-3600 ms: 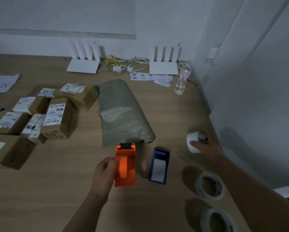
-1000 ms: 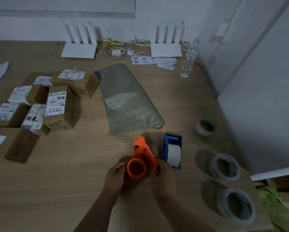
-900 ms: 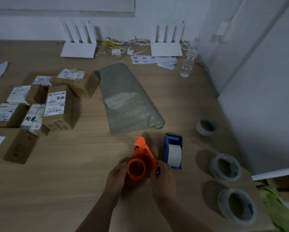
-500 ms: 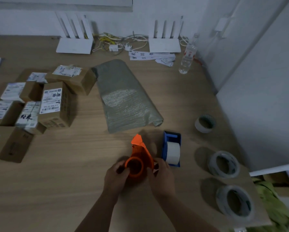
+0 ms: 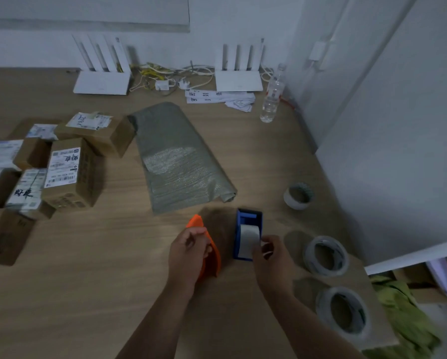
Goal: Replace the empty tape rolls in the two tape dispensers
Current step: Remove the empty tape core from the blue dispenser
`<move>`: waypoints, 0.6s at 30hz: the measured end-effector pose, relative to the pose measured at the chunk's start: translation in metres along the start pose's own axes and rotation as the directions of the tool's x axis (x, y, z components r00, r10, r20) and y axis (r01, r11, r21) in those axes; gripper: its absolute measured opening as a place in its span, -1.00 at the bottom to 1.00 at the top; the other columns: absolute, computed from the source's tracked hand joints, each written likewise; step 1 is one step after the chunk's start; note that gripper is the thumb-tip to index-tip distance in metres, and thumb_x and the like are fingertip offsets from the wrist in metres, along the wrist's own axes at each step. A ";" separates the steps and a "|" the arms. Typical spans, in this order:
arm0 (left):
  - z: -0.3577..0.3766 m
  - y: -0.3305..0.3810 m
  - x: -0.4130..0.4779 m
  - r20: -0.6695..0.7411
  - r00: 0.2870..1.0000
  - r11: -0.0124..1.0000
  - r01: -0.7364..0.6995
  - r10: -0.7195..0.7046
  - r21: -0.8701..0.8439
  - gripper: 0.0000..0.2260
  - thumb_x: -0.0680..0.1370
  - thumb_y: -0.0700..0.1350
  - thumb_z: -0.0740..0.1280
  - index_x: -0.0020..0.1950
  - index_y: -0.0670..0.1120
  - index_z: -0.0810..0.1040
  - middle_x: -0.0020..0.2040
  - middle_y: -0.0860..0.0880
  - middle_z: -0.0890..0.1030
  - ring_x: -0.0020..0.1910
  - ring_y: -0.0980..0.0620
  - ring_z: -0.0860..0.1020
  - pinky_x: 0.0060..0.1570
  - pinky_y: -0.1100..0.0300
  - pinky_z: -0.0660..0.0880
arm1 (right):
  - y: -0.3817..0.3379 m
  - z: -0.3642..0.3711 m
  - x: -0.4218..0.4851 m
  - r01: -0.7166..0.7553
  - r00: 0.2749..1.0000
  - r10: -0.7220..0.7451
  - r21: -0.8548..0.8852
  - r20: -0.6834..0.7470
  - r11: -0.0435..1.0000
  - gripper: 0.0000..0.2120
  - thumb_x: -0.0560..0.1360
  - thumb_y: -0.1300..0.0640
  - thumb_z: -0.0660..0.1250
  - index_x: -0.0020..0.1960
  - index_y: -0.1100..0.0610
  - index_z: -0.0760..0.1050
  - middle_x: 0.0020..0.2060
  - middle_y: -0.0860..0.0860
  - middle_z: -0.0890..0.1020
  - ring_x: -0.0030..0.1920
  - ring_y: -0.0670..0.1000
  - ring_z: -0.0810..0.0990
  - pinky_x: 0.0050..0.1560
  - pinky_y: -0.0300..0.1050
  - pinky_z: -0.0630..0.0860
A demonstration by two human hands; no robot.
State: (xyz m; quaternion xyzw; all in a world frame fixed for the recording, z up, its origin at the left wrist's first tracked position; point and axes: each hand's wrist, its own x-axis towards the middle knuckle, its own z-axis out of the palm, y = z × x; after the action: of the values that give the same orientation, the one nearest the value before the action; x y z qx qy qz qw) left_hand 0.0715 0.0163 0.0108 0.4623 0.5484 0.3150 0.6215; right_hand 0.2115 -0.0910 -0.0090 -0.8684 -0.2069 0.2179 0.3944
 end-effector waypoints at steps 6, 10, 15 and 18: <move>0.040 0.012 -0.007 0.150 0.989 0.988 -0.030 0.007 0.151 -0.81 0.55 -0.22 0.31 0.02 0.04 0.63 -0.03 -0.08 0.70 -0.05 0.01 0.66 0.05 0.12 0.58 | -0.003 -0.011 0.026 -0.062 0.995 0.066 -0.049 0.070 0.997 -0.63 0.47 0.04 0.38 0.25 0.01 0.45 -0.05 -0.04 0.61 -0.11 -0.05 0.61 -0.04 0.01 0.61; 0.061 0.016 -0.007 0.205 0.975 0.952 0.016 -0.082 0.306 -0.67 0.55 -0.26 0.29 0.30 -0.07 0.51 0.19 -0.02 0.60 0.02 0.16 0.55 -0.13 0.46 0.45 | -0.003 -0.011 0.031 -0.131 0.973 0.137 -0.042 0.184 0.990 -0.63 0.48 0.00 0.36 0.26 0.00 0.46 0.02 -0.02 0.64 -0.02 0.01 0.63 0.02 0.05 0.62; 0.083 0.011 -0.001 0.207 0.972 0.880 0.000 -0.111 0.474 -0.57 0.46 -0.26 0.28 0.33 -0.06 0.50 0.21 -0.06 0.64 0.15 -0.02 0.59 0.22 0.01 0.53 | 0.000 -0.009 0.034 -0.121 0.960 0.127 -0.038 0.251 0.992 -0.81 0.52 0.00 0.28 0.11 -0.02 0.52 -0.01 -0.03 0.65 -0.06 -0.03 0.61 -0.02 -0.05 0.58; 0.090 0.006 0.002 0.146 0.984 0.848 0.012 -0.105 0.529 -0.60 0.46 -0.23 0.28 0.28 -0.01 0.53 0.16 -0.04 0.64 0.13 -0.07 0.59 0.14 -0.01 0.55 | 0.005 -0.010 0.039 -0.156 0.946 0.167 -0.059 0.278 0.986 -0.76 0.54 0.00 0.24 0.16 0.04 0.53 0.00 0.00 0.64 -0.04 0.00 0.60 -0.10 -0.11 0.51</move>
State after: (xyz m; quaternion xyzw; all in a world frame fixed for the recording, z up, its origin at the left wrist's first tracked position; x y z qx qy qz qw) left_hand 0.1598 -0.0002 0.0127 0.6229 0.5725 0.0931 0.5249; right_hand 0.2500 -0.0794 -0.0154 -0.8495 -0.1931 0.3671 0.3260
